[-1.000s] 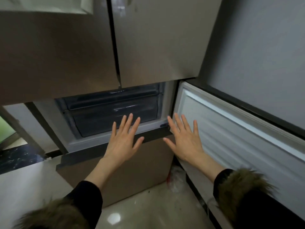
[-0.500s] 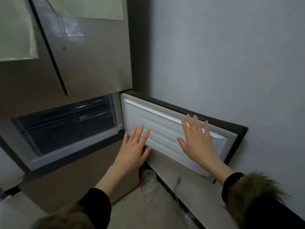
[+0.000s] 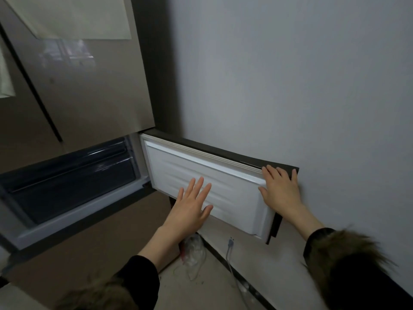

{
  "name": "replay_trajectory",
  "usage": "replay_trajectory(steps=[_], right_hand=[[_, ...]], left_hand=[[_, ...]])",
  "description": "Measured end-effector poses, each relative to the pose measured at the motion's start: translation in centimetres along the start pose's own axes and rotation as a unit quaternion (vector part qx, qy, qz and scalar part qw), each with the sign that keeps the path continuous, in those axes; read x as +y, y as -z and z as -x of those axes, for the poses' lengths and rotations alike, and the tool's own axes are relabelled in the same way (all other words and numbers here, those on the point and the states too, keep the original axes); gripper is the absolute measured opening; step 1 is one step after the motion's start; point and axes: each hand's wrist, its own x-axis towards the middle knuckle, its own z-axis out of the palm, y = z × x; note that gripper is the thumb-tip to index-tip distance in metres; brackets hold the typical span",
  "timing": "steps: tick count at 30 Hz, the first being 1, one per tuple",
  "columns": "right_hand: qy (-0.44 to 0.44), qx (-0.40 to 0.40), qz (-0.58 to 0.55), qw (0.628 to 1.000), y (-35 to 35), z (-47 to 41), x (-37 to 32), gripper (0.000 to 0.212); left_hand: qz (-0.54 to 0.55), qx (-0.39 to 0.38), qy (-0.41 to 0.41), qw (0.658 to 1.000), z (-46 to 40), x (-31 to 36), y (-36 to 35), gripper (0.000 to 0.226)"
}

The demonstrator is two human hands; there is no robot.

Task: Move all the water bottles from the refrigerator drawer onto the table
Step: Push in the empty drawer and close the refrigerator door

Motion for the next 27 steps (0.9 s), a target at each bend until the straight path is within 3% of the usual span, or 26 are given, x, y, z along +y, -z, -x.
replay_trajectory(steps=[7,14,19,27], right_hand=[[0.113,0.149,-0.106,0.977,-1.1,2.3,0.8,0.036],[0.152,0.100,-0.291,0.939,0.7,7.5,-2.6,0.040],[0.208,0.065,-0.323,0.921,2.2,11.3,-6.7,0.042],[0.229,0.121,-0.414,0.873,2.5,14.8,-15.6,0.023]], left_hand=[[0.053,0.002,0.011,0.999,2.2,1.1,-1.3,0.058],[0.094,0.053,-0.030,0.994,4.5,2.6,-0.7,0.054],[0.128,0.088,-0.036,0.987,8.1,1.6,-0.2,0.050],[0.142,0.092,0.009,0.986,16.5,-3.6,2.6,0.049]])
